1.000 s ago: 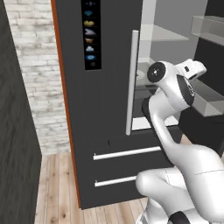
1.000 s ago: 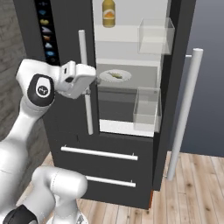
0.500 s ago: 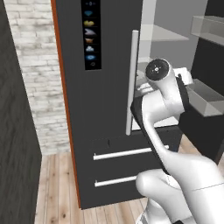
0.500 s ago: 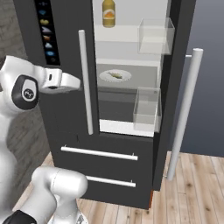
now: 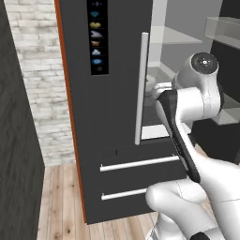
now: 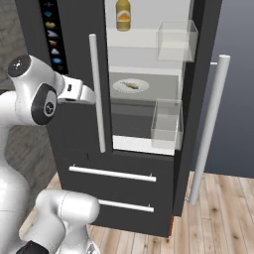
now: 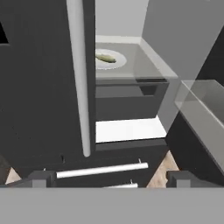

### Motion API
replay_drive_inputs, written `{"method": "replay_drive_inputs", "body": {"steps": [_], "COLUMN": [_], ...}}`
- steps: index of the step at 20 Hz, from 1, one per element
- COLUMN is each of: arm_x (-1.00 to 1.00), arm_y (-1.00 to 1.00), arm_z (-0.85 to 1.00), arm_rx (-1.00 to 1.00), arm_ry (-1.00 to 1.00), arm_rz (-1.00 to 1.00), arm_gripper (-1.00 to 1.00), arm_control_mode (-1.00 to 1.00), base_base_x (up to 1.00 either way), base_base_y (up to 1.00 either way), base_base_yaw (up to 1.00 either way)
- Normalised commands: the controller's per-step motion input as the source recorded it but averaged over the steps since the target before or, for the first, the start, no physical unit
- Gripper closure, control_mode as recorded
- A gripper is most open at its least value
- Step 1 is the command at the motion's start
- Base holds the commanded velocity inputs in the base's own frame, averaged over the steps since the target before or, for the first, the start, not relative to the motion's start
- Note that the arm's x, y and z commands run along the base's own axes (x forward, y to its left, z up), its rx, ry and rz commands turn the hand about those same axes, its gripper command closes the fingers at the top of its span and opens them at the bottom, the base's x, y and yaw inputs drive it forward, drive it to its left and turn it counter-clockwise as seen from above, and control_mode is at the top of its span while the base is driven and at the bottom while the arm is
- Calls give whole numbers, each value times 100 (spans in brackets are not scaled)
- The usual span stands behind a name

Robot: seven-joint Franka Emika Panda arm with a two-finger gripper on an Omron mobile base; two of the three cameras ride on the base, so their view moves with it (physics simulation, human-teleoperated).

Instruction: Retrieve the fish from the fridge and place it on the saucepan with marinade on the stove.

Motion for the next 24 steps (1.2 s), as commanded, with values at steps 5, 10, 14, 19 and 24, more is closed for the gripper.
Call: {"method": "replay_drive_inputs", "body": {"steps": [5, 10, 14, 19, 24], "arm_x": [45, 67, 75, 79, 69], "arm_y": [9, 13, 0, 3, 29], "arm_z": [0, -19, -46, -30, -1], "arm_rx": [29, 19, 0, -7, -3], "arm_ry": [0, 0, 0, 0, -2], "arm_rz": [18, 16, 7, 0, 0], "arm_gripper": [-100, -100, -100, -100, -100], "arm_control_mode": [-100, -100, -100, -100, -100], "base_base_x": [0, 0, 0, 0, 0], "base_base_y": [0, 0, 0, 0, 0], "base_base_yaw": [0, 0, 0, 0, 0]}}
